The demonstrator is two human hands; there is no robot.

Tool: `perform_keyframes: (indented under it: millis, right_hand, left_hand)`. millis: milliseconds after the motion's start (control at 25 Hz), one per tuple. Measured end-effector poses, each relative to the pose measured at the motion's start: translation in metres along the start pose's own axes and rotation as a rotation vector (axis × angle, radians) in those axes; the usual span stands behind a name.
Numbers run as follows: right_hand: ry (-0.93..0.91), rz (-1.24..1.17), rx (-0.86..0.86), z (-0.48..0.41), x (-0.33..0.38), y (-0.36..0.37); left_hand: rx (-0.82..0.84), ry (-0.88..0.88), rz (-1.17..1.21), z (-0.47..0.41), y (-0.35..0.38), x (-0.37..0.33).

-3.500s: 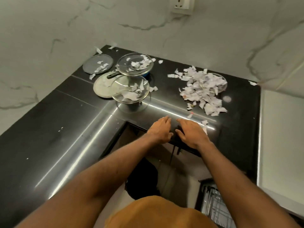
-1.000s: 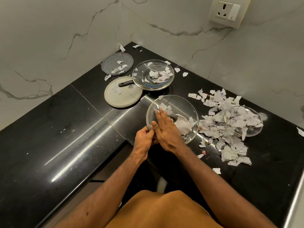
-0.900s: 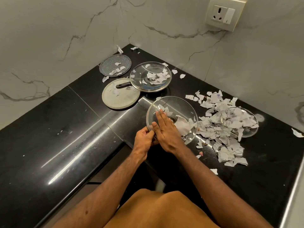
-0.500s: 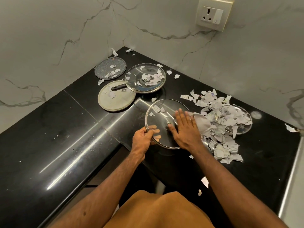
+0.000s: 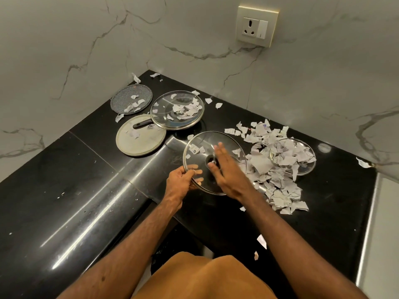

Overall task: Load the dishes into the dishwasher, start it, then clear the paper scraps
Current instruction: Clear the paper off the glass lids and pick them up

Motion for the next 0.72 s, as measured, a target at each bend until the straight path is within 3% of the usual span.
perform_keyframes:
  millis: [120, 200, 440, 560, 600, 720]
  right_hand:
    - [-0.121, 0.077, 0.066, -0.002, 0.016, 0.025]
    - [-0.104, 0.12, 0.063, -0.006, 0.008, 0.026]
    - [0.12, 0.426, -0.025, 0.003, -0.049, 0.002]
    - [0.287, 0.348, -0.17, 0.02, -0.068, -0.013]
    - [0.285, 0.295, -0.202, 0.021, -0.063, -0.016]
    - [0.036, 0.286, -0.125, 0.016, -0.018, -0.004]
  left_hand:
    - [0.046, 0.033, -0.013, 0.002, 0.01, -0.004]
    - [0.048, 0.061, -0.018, 0.001, 0.008, -0.008]
    - [-0.091, 0.101, -0.011, -0.002, -0.026, -0.015]
    - [-0.097, 0.114, 0.027, -0.004, -0.033, -0.02]
    - [-0.092, 0.114, 0.03, -0.006, -0.036, -0.022]
    - [-0.068, 0.114, 0.013, -0.006, -0.044, -0.024]
Point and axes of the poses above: each hand's wrist, its own z-axis away from the middle knuckle, its own y-axis out of the palm, x = y × z, the point moved 9 cm from there along -z, towards the middle knuckle, and after that the axes turned 4 degrees about -z, right-handed, at the moved point
